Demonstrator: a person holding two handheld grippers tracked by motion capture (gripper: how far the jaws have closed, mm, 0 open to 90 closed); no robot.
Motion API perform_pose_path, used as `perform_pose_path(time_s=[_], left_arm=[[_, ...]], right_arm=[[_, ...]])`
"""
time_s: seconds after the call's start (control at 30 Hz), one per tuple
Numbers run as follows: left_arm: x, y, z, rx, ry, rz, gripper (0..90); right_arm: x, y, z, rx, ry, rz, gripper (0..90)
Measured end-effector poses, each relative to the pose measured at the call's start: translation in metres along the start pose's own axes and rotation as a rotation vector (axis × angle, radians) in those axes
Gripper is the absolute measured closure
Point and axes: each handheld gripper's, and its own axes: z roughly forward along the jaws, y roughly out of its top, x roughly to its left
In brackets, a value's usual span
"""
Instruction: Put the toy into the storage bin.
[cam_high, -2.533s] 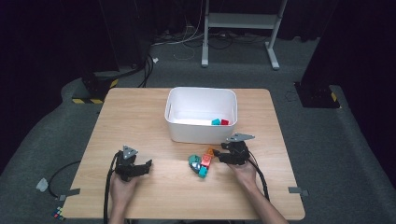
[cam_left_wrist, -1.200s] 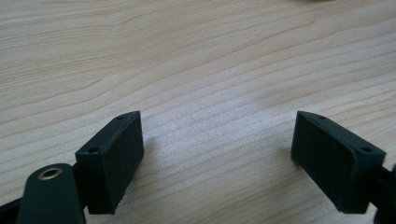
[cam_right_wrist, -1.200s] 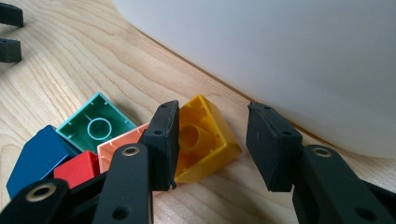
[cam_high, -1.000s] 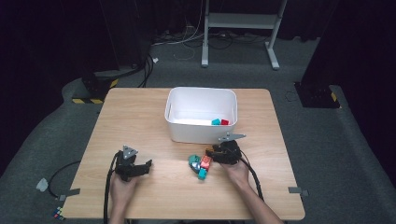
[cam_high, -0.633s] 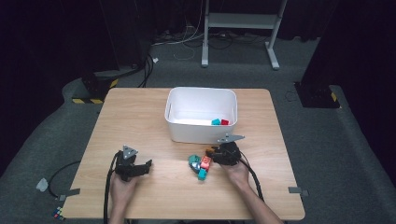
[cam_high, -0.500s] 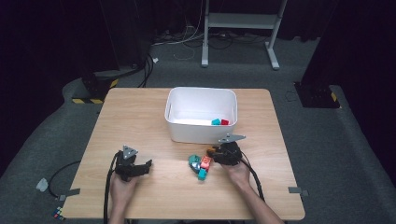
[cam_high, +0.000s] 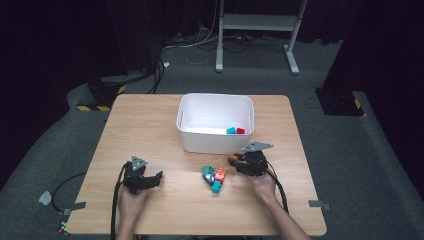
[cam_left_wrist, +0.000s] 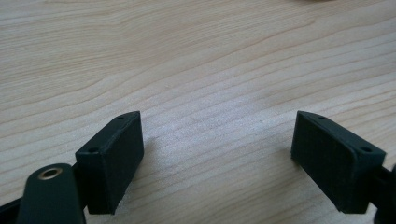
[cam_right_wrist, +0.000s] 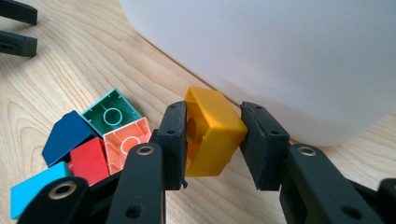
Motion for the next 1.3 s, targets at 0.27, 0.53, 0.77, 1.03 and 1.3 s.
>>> perform_pose_path(time_s=[0.27,0.53,0.77,1.03,1.3], left_arm=[[0.000,0.000,0.000,0.000,0.000,0.000,17.1],[0.000,0.000,0.000,0.000,0.000,0.000,17.1],[0.000,0.000,0.000,0.000,0.000,0.000,17.1],[0.000,0.000,0.000,0.000,0.000,0.000,17.2],[0.000,0.000,0.000,0.000,0.000,0.000,17.1]], right_arm=[[0.000,0.006,-0.016,-0.022,-0.008,-0.020,62.5],[-0.001,0.011,-0.029,-0.049,-0.019,-0.021,62.4],[0.001,0.014,-0.038,-0.062,-0.025,-0.033,62.4],[0.002,0.018,-0.045,-0.078,-0.027,-0.041,62.3],[0.001,0.020,-0.051,-0.089,-0.030,-0.041,62.4]])
